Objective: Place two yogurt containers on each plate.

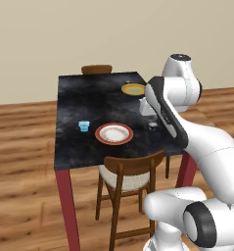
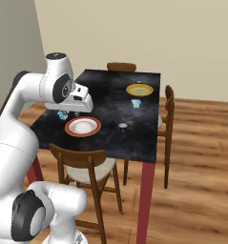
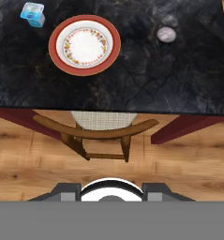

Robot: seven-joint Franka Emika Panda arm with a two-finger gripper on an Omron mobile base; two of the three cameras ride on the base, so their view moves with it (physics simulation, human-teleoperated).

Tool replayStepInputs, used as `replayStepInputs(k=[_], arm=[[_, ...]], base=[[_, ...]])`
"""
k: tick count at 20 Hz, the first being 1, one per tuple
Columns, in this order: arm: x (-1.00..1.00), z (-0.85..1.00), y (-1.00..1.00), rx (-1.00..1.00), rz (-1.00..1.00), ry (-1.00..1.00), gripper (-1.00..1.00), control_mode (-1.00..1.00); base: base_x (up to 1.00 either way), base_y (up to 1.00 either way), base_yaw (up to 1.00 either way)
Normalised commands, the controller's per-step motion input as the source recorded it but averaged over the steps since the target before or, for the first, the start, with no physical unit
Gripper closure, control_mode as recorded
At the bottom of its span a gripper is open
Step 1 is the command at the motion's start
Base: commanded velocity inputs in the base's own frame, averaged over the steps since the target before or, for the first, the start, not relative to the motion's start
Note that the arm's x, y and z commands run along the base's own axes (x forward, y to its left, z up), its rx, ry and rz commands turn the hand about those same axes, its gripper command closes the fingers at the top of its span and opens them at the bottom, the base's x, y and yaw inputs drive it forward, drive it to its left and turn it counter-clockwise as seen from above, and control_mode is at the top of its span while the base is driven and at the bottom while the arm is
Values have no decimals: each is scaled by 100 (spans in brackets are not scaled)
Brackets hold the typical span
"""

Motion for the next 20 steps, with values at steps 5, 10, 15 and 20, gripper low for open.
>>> replayStepInputs(k=[5,10,15,20], arm=[[0,0,0,0,0,0,-100,100],[0,0,0,0,0,0,-100,100],[0,0,0,0,0,0,-100,100],[0,0,0,0,0,0,-100,100]], base=[[0,0,0],[0,0,0],[-3,0,0],[39,11,-4]])
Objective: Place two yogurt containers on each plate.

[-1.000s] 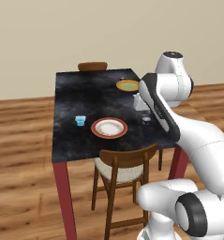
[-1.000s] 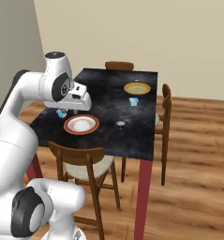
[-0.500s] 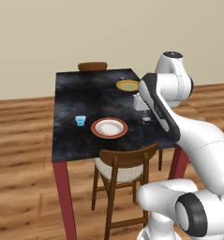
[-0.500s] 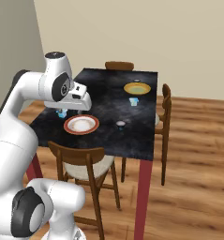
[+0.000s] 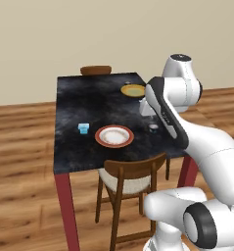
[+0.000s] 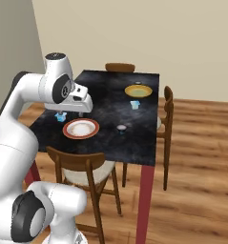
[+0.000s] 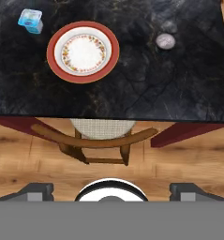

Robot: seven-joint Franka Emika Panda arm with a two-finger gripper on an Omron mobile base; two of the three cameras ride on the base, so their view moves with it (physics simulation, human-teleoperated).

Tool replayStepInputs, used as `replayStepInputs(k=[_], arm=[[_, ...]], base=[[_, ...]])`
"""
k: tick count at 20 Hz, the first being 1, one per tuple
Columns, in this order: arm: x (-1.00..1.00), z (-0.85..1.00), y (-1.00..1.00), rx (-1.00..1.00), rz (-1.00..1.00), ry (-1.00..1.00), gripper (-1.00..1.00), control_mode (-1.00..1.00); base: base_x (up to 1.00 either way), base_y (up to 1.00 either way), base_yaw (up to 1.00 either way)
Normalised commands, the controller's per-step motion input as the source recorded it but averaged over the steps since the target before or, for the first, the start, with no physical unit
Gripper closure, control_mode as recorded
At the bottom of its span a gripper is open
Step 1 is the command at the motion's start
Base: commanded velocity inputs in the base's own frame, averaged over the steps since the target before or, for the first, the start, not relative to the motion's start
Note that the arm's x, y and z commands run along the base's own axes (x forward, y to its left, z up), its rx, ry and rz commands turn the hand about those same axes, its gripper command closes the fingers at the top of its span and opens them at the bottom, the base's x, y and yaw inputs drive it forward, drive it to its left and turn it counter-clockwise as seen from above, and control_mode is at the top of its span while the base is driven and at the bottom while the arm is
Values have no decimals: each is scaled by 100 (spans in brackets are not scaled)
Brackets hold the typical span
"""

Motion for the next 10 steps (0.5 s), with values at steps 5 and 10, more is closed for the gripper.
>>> replayStepInputs(k=[5,10], arm=[[0,0,0,0,0,0,-100,100],[0,0,0,0,0,0,-100,100]], base=[[61,18,-1],[64,24,0]])
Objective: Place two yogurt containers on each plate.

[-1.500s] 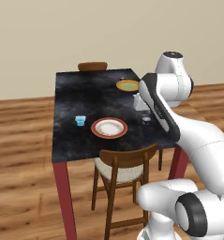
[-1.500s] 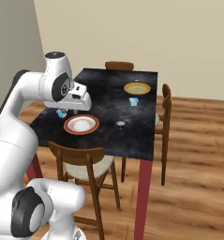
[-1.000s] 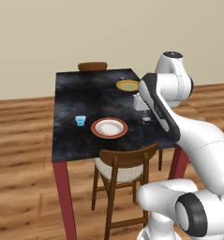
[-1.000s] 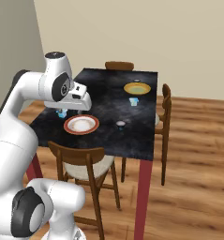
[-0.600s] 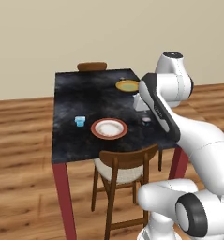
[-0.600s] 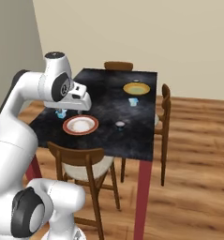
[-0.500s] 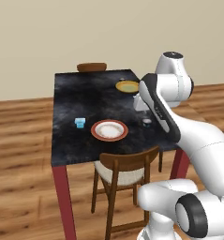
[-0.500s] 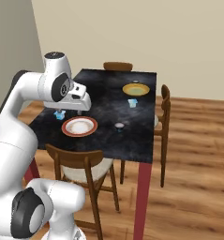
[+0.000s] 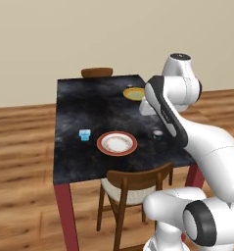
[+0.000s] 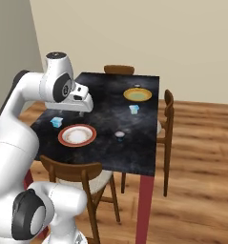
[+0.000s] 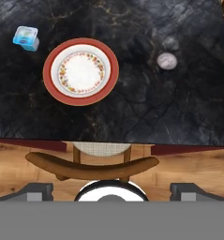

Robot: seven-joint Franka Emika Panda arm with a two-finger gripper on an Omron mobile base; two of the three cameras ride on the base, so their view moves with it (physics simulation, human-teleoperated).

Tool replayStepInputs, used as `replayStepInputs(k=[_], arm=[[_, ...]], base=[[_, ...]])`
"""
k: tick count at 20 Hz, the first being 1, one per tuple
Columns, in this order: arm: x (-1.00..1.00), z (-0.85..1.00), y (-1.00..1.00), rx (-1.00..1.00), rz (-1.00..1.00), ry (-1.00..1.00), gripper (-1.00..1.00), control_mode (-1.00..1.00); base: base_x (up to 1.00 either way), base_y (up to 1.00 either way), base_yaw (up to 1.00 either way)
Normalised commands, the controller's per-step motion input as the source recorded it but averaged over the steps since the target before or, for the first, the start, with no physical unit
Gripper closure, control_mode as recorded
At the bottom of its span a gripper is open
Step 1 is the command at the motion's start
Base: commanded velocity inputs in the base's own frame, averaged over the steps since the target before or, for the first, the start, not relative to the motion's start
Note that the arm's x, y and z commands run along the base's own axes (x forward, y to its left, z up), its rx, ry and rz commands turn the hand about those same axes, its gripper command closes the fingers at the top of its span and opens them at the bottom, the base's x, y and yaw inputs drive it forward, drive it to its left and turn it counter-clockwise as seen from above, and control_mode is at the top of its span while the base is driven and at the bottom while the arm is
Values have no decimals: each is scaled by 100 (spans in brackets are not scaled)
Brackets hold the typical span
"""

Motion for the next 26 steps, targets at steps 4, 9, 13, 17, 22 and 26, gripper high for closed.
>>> replayStepInputs(k=[4,9,13,17,22,26], arm=[[0,0,0,0,0,0,-100,100],[0,0,0,0,0,0,-100,100],[0,0,0,0,0,0,-100,100],[0,0,0,0,0,0,-100,100],[0,0,0,0,0,0,-100,-100],[0,0,0,0,0,0,-100,-100]], base=[[78,20,0],[51,10,0],[0,0,0],[0,0,0],[0,0,0],[0,0,0]])
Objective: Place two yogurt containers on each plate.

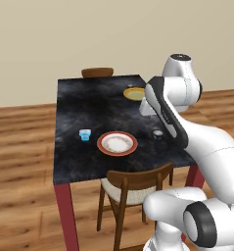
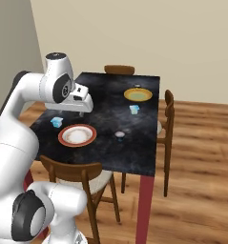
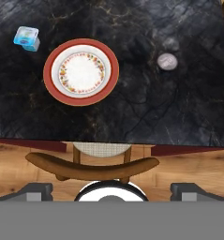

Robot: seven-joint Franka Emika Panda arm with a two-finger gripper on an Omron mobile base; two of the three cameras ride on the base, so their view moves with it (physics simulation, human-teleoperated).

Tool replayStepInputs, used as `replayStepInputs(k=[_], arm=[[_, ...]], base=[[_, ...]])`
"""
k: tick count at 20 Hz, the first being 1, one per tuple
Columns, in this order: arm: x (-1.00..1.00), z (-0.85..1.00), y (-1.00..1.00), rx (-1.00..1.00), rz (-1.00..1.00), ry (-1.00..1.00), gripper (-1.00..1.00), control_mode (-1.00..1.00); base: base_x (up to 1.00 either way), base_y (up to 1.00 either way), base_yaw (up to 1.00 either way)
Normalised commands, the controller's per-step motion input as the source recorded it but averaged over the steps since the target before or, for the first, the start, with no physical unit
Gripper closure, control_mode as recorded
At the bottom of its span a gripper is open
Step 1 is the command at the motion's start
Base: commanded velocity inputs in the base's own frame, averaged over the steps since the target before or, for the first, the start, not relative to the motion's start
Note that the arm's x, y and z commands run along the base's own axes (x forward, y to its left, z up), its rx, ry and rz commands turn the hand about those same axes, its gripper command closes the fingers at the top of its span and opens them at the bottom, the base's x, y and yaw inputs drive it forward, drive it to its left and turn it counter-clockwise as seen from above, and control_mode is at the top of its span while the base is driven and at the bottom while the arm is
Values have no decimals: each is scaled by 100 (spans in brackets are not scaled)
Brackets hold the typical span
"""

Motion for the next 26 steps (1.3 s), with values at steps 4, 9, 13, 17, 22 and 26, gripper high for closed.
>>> replayStepInputs(k=[4,9,13,17,22,26], arm=[[0,0,0,0,0,0,-100,-100],[-2,-1,0,-2,0,-2,-100,-100],[9,-16,-11,-9,0,11,-100,-100],[27,-9,-57,0,17,4,-100,-100],[27,-3,-66,2,30,0,-100,-100],[28,-14,-51,0,27,0,-100,-100]], base=[[0,0,0],[0,0,0],[0,0,0],[0,0,0],[0,0,0],[0,0,0]])
